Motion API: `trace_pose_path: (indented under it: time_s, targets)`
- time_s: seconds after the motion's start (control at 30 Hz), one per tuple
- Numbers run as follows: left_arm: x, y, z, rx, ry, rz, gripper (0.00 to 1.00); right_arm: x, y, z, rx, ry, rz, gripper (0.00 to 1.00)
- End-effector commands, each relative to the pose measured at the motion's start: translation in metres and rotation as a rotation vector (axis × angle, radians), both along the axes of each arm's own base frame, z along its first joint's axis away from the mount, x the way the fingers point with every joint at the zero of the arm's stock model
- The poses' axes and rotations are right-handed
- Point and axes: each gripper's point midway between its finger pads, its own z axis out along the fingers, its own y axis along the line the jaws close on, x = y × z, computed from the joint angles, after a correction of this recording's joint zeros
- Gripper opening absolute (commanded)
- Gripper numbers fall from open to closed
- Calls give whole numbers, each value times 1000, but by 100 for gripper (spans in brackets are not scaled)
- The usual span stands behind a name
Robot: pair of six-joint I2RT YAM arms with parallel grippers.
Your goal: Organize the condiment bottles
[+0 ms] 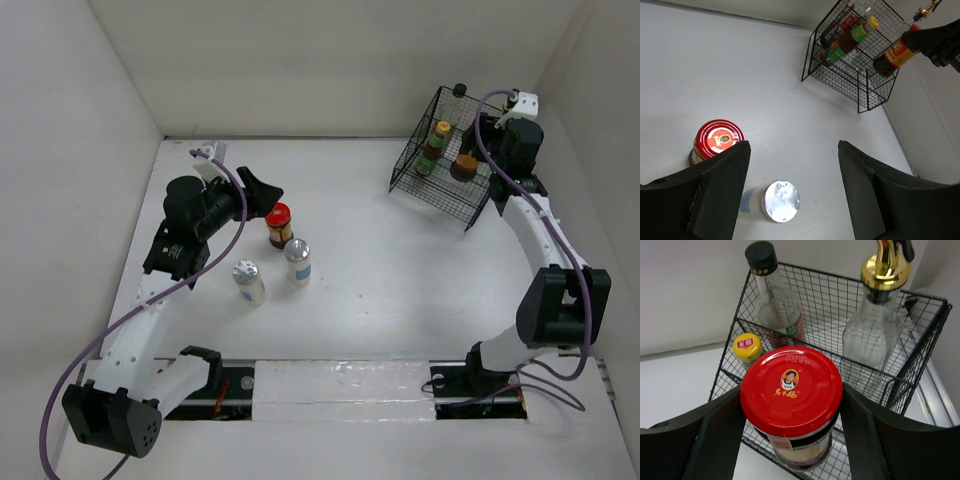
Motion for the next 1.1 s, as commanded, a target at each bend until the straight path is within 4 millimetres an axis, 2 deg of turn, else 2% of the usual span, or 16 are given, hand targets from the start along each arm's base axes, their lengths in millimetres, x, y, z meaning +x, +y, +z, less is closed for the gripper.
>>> trace_pose_path:
  time_s: [0.0, 0.03, 0.07, 0.13, 0.33, 0.4, 0.43, 0.47, 0.57, 0.6, 0.8, 0.83, 0.87, 0.9, 0.93, 1.07]
  targets:
    - [1, -2, 16, -19, -59, -13, 67, 6, -4, 131, -4, -374, 7, 42]
    - [1, -2, 16, -19, -59, -13, 67, 5, -4, 139, -5, -397, 7, 42]
    - [1, -2, 16, -19, -59, -13, 67, 8, -4, 134, -5, -387, 7, 42]
    - [4, -1, 13, -15, -50, -4, 67, 11, -7, 143, -5, -408, -7, 42]
    - [4, -1, 13, -15, -50, -4, 67, 28, -14, 134, -27, -420, -17, 40]
    - [4, -1, 13, -15, -50, -4, 67, 39, -14, 118, -25, -404, -17, 39]
    - [6, -1, 10, -13, -41, -4, 67, 38, -16, 124, -27, -428, -26, 39]
    - [6, -1, 10, -13, -41, -4, 67, 43, -16, 110, -25, -399, -26, 39]
    - [6, -1, 10, -13, -41, -4, 67, 49, -11, 101, -33, -400, -16, 38]
    - [6, -1, 10, -13, -41, -4, 67, 53, -14, 89, -32, -376, -27, 38]
    - [7, -3, 7, -13, -32, -13, 67, 57, 1, 60, -68, -337, -36, 38]
    - [7, -3, 7, -13, -32, -13, 67, 59, 1, 48, -68, -313, -35, 38]
    - [7, -3, 7, -13, -32, -13, 67, 58, 1, 38, -68, -301, -35, 41]
    - [7, -3, 7, -13, -32, -13, 67, 59, 11, 19, -56, -270, -23, 43]
    - [7, -3, 7, -13, -32, -13, 67, 59, 11, 19, -56, -269, -23, 43]
    - [7, -3, 7, -13, -32, -13, 67, 64, 16, -9, -34, -218, -23, 48]
